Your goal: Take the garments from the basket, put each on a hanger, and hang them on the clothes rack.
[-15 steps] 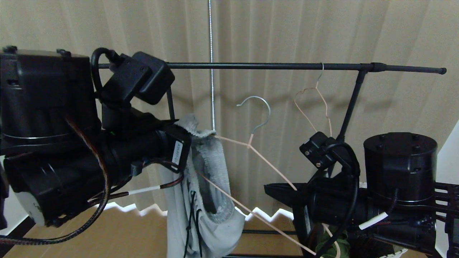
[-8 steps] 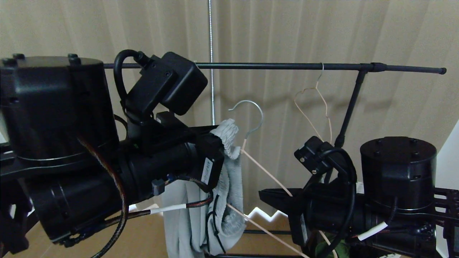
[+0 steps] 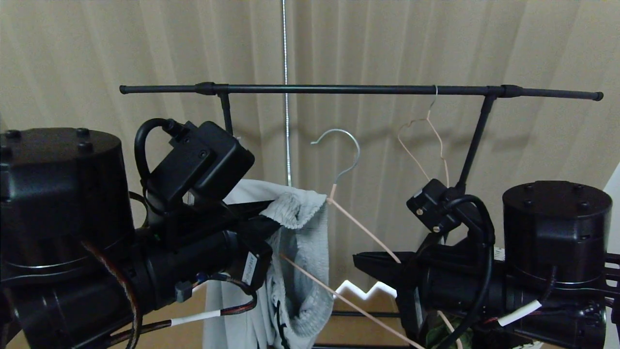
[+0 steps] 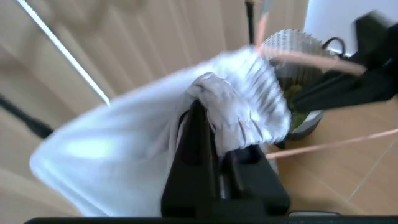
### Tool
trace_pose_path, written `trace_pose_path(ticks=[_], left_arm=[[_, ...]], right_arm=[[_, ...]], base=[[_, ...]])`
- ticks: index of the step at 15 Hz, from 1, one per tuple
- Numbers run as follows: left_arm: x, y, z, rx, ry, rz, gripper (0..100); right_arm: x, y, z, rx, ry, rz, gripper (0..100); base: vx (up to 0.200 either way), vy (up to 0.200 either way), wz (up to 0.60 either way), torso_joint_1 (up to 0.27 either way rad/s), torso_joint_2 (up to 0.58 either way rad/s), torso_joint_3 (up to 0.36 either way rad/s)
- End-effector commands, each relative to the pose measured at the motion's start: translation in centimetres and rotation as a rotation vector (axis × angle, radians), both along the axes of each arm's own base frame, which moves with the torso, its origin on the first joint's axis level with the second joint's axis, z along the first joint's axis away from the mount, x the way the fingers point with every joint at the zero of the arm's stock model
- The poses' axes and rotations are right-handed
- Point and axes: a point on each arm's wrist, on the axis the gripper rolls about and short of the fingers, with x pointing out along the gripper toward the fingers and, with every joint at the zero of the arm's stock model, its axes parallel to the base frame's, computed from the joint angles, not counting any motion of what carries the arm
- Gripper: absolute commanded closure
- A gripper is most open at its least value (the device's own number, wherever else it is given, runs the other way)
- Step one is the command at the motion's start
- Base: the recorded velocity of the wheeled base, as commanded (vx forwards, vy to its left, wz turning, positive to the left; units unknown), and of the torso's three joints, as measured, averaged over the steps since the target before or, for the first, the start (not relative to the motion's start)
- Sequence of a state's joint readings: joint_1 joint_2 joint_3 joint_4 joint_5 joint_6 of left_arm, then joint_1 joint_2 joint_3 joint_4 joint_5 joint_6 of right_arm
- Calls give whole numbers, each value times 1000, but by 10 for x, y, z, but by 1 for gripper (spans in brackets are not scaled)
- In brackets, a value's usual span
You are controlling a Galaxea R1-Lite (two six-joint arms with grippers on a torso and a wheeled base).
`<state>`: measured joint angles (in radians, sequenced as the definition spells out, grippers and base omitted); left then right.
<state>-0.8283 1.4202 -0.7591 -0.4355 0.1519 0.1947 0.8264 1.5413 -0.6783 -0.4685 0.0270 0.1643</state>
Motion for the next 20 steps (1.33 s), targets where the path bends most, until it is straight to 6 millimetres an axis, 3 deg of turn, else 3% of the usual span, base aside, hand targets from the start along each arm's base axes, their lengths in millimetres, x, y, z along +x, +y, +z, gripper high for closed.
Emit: trace_pose_path(ticks=[1,4,8,13,20], left_arm=[[2,7,-3,7,6,30,0],[6,15,-11,28,22,65,0],[-3,27,-16,83,-28,50,0],[-15,1,-13,-11,-105,-69,0],[-30,3,-34,16,-76,-115,0]], right_arm=[[-4,-4,8,22,-22,2,100],[-5,-7,12,31,-35,-3,100],[2,-16,12,9,-59,-34,100],[3,-15,12,15,-59,-32,100],[1,-17,20,42,-84,-35,100]], base=[[0,0,0,0,0,0],[0,0,0,0,0,0],[0,0,0,0,0,0],[0,0,0,0,0,0],[0,0,0,0,0,0]])
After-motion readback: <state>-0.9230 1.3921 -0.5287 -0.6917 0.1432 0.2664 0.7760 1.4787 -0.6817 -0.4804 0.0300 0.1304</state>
